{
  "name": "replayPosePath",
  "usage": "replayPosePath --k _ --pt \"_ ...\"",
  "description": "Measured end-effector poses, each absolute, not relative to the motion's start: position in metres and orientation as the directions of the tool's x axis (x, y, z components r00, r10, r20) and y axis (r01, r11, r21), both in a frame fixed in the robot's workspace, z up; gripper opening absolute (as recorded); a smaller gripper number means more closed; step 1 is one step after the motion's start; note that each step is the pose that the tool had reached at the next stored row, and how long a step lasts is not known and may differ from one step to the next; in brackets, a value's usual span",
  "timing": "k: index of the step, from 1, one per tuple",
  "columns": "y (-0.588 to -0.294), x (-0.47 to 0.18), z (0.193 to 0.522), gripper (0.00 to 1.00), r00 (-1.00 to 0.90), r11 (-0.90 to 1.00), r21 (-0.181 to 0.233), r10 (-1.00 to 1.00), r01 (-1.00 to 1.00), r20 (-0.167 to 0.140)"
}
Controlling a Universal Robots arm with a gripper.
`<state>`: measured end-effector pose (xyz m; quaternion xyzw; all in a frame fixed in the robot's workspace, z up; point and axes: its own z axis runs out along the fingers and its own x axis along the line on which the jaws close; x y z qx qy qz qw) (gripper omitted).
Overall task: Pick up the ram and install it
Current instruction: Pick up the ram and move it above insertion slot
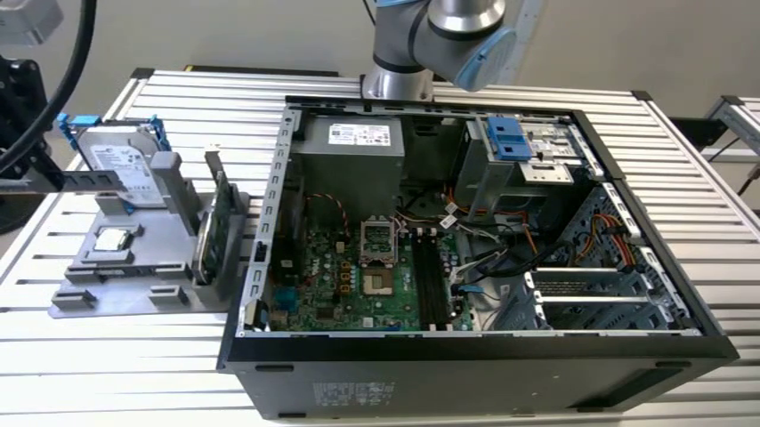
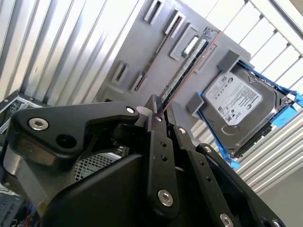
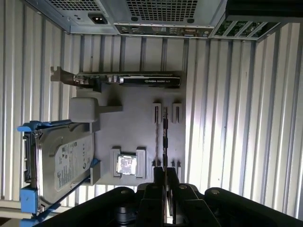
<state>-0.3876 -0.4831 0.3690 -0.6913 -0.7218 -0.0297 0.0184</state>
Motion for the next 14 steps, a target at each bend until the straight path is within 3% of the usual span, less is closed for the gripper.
replayPosePath --k 14 --pt "-0.483 -0.388 0.384 0.00 -0.044 0.043 0.017 0.997 0.999 0.068"
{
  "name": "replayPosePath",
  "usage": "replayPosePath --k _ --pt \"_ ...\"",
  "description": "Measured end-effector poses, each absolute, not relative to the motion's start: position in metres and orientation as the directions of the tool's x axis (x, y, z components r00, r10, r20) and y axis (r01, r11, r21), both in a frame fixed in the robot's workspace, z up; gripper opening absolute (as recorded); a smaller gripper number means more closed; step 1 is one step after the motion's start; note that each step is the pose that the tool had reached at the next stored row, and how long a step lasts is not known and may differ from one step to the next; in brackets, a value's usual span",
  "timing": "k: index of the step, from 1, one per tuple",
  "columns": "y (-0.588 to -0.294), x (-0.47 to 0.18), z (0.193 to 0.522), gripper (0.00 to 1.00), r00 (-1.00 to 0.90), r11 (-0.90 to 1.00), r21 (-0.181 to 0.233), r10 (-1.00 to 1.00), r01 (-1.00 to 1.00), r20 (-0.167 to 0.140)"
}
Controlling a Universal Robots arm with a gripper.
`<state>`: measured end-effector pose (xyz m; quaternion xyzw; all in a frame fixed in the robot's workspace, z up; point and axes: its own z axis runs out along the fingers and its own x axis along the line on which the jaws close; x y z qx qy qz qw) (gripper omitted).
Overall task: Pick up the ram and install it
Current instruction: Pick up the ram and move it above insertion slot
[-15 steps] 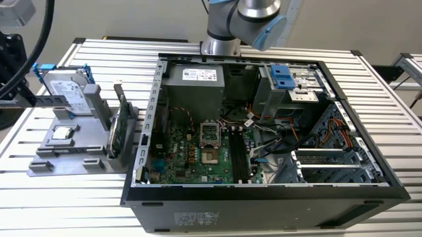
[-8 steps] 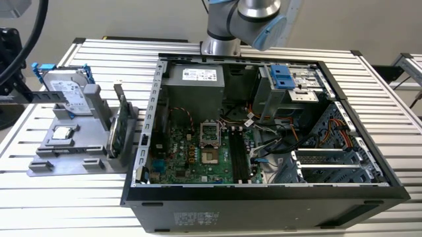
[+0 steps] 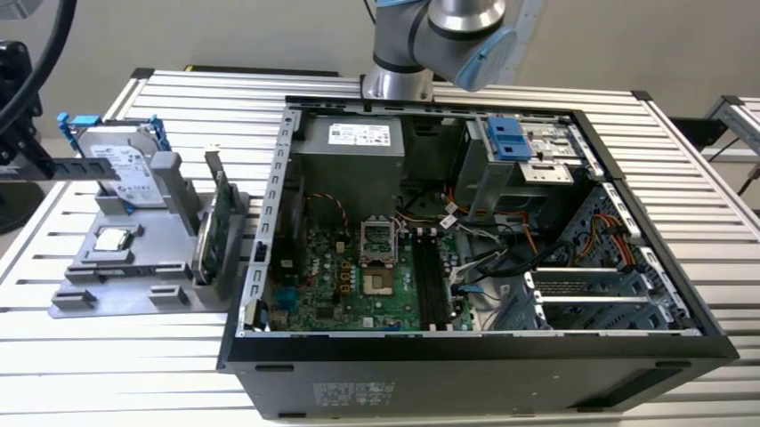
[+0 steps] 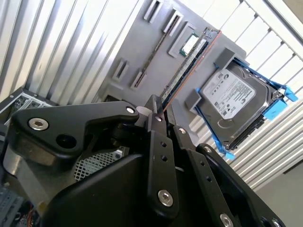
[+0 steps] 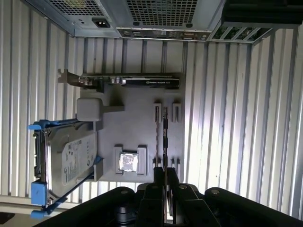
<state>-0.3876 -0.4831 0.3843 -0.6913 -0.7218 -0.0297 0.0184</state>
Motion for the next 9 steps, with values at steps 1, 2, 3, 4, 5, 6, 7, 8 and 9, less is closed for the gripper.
replayPosePath --k 1,2,3,4,5,6,7,8,9 --pt "-0.4831 -0.3876 0.3852 0.00 -0.044 0.043 0.017 0.997 0.999 0.068" --pt "-0.4831 -0.3877 0.3860 0.00 -0.044 0.043 0.017 0.997 0.999 0.068" --pt "-0.4831 -0.3876 0.3868 0.00 -0.044 0.043 0.017 0.997 0.999 0.068" --pt "-0.4831 -0.3876 0.3877 0.00 -0.044 0.043 0.017 0.997 0.999 0.068" --pt "-0.4831 -0.3876 0.3885 0.00 -0.044 0.043 0.017 0.997 0.999 0.068" --pt "-0.4831 -0.3876 0.3890 0.00 -0.044 0.043 0.017 0.997 0.999 0.068" --pt "-0.4831 -0.3876 0.3891 0.00 -0.044 0.043 0.018 0.997 0.999 0.068" --pt "-0.4831 -0.3876 0.3891 0.00 -0.044 0.043 0.018 0.997 0.999 0.067" --pt "-0.4831 -0.3876 0.3891 0.00 -0.044 0.043 0.017 0.997 0.999 0.067"
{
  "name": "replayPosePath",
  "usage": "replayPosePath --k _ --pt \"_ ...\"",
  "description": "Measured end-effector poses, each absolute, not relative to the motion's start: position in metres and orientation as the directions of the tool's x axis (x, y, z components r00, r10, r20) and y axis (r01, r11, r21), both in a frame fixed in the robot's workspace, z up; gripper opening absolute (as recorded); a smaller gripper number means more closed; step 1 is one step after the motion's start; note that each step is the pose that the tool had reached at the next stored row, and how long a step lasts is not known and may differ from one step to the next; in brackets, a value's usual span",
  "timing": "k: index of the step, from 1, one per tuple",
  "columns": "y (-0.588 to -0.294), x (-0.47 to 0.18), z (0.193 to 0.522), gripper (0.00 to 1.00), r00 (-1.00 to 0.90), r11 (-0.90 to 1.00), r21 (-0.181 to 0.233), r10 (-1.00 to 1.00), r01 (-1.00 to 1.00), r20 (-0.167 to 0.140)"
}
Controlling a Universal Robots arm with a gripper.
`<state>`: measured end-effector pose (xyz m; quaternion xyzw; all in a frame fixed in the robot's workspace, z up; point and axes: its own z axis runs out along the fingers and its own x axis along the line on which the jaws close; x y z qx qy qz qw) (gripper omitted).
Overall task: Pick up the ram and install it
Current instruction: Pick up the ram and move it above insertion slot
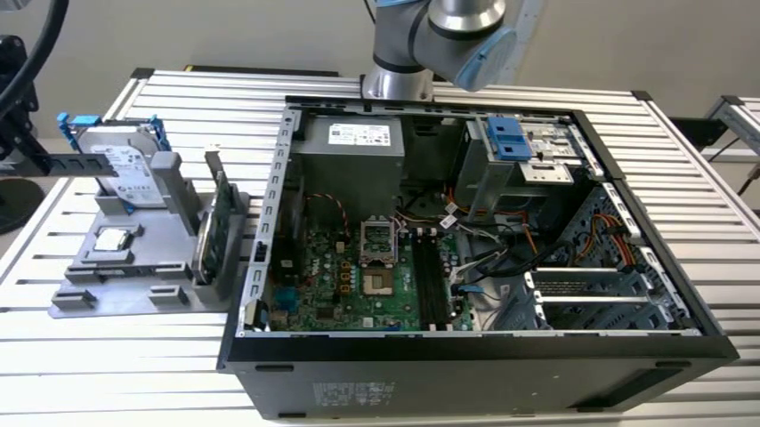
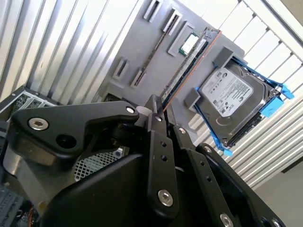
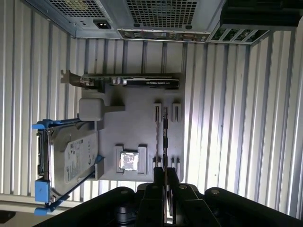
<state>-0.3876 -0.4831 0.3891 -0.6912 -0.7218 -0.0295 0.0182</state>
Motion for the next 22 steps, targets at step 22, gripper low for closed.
replayPosePath --k 22 --pt "-0.483 -0.355 0.389 0.00 -0.044 0.043 0.017 0.997 0.999 0.065"
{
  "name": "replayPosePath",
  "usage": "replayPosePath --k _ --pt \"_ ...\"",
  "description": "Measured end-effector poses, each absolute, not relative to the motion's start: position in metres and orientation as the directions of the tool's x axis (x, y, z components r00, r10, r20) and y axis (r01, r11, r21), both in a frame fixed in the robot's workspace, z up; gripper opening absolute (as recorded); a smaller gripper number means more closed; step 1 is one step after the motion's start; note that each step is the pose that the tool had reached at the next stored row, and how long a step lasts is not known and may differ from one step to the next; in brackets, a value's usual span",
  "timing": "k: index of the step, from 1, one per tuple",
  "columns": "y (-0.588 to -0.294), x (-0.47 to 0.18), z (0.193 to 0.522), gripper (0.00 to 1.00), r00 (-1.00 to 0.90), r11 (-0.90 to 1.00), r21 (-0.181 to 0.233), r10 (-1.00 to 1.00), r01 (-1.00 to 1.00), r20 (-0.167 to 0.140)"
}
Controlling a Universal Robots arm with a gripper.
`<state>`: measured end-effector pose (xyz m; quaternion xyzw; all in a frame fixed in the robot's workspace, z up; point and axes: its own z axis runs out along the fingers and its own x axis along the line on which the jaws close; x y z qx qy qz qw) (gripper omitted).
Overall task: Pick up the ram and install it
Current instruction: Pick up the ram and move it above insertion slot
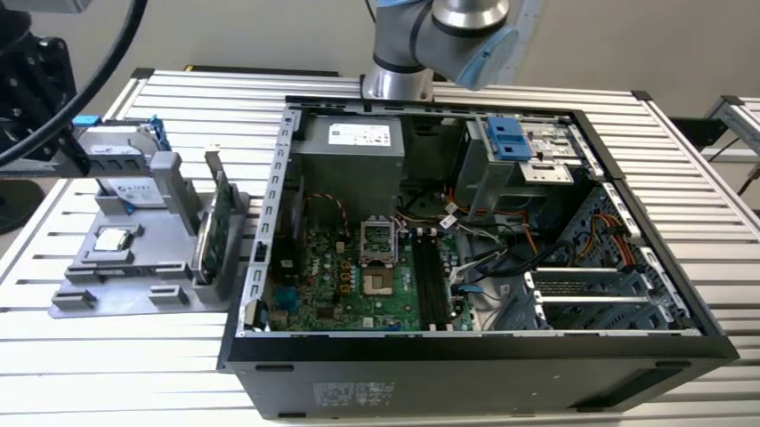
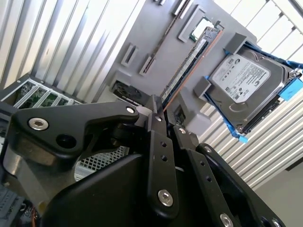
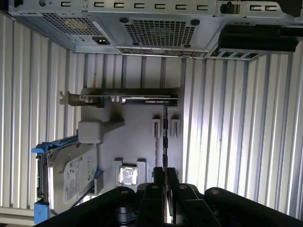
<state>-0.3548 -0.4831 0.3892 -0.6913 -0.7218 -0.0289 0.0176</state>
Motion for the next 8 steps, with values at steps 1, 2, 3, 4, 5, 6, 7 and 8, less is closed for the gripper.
replayPosePath --k 1,2,3,4,5,6,7,8 --pt "-0.483 -0.353 0.389 0.00 -0.044 0.043 0.017 0.997 0.999 0.065" --pt "-0.483 -0.351 0.389 0.00 -0.044 0.043 0.017 0.997 0.999 0.065" --pt "-0.483 -0.350 0.389 0.00 -0.044 0.043 0.017 0.997 0.999 0.065" --pt "-0.483 -0.348 0.389 0.00 -0.044 0.043 0.017 0.997 0.999 0.065" --pt "-0.483 -0.346 0.389 0.00 -0.044 0.043 0.017 0.997 0.999 0.065" --pt "-0.483 -0.344 0.389 0.00 -0.044 0.043 0.017 0.997 0.999 0.065" --pt "-0.483 -0.342 0.389 0.00 -0.044 0.043 0.017 0.997 0.999 0.065" --pt "-0.483 -0.340 0.389 0.00 -0.044 0.043 0.017 0.997 0.999 0.065"
